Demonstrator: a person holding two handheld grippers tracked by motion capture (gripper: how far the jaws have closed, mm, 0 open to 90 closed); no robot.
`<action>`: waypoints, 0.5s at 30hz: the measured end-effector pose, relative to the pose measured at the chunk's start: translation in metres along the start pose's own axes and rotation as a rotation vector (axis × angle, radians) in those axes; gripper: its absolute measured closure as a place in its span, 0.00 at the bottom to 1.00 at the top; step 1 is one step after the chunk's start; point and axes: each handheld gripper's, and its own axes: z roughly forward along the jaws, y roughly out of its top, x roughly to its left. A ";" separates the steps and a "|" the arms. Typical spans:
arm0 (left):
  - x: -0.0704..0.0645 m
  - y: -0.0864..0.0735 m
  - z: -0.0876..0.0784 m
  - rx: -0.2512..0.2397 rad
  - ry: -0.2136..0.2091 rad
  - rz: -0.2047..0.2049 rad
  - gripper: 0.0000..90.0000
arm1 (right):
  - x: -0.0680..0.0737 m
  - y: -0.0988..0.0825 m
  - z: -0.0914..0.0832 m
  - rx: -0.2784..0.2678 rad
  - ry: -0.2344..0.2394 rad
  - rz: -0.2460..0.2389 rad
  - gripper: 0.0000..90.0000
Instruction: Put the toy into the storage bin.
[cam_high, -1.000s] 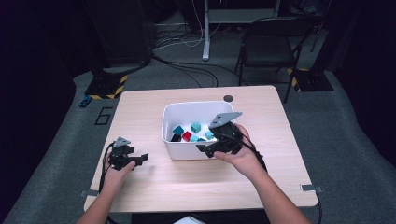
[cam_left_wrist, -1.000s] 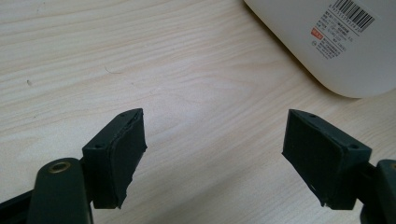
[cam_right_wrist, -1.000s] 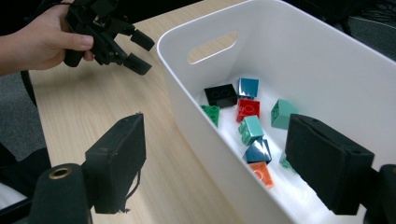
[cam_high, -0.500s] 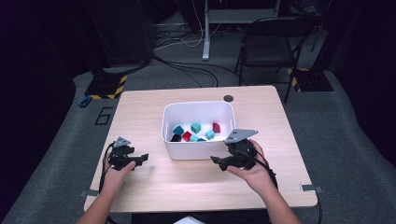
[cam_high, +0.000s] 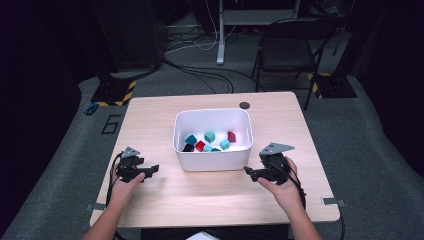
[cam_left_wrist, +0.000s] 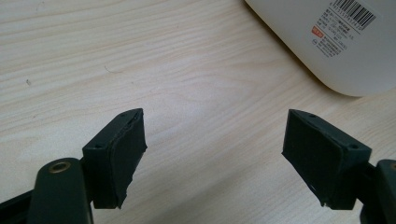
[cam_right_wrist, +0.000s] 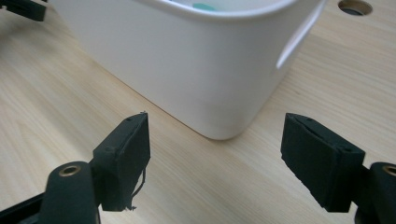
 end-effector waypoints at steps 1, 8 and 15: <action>0.000 0.000 0.000 0.004 -0.001 0.001 0.23 | -0.002 -0.002 0.001 0.001 -0.007 0.011 0.26; 0.001 0.000 -0.001 0.002 -0.005 -0.002 0.23 | -0.019 -0.022 0.012 0.010 -0.066 0.065 0.26; 0.003 0.000 0.001 0.002 -0.002 -0.004 0.23 | -0.030 -0.037 0.021 -0.004 -0.080 0.156 0.25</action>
